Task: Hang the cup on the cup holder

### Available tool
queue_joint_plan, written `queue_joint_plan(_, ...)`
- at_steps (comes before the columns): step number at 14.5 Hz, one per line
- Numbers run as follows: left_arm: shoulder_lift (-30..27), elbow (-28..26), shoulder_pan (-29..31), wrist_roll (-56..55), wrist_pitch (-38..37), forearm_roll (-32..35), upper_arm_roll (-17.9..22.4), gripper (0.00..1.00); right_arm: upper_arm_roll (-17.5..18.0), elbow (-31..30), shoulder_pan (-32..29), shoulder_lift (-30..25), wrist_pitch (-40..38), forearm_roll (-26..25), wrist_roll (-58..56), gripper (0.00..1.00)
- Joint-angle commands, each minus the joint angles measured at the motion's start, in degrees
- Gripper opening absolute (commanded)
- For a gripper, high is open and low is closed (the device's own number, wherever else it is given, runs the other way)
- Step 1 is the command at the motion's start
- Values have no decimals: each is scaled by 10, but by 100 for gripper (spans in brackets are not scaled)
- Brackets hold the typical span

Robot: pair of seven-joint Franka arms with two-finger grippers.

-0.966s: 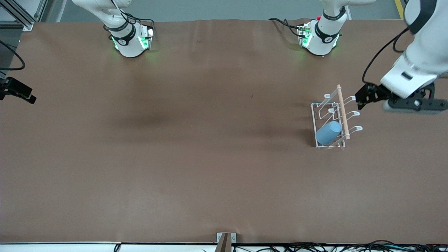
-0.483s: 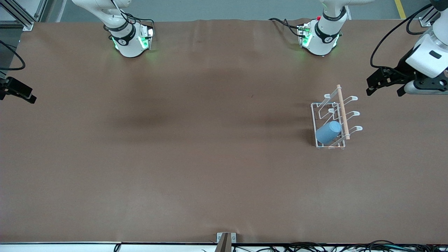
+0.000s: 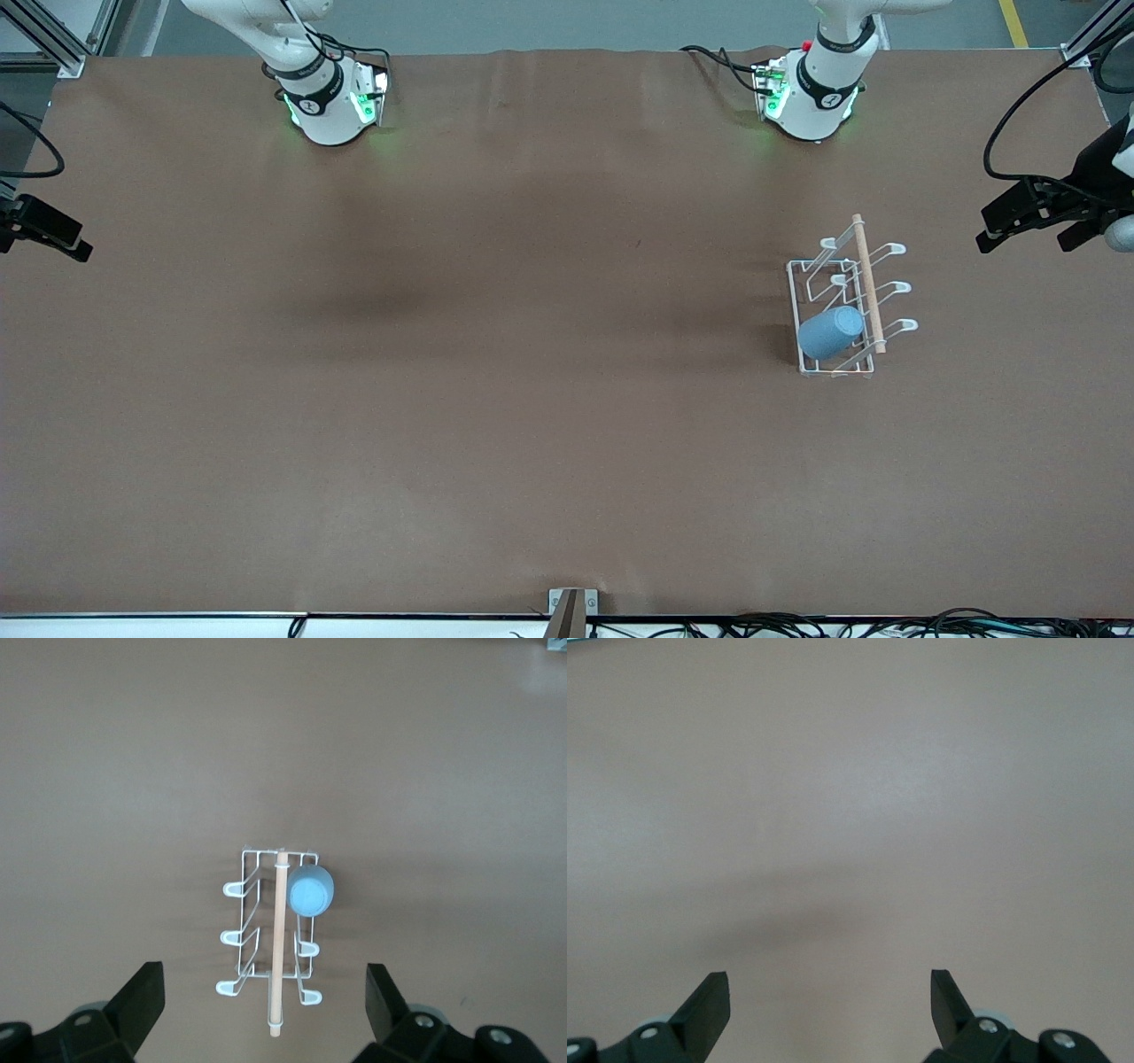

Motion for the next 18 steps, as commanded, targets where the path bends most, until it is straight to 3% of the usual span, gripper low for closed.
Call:
queue_joint_plan(1,-6,-3,-10,-2,-11,24,5,100,6,-3,-7,-4,-3,-4,2,100)
queue_joint_plan(18,-24,-28,-9,-29,12,23,-5,100,7,-1,-4,-4,-3,-4,-13,100)
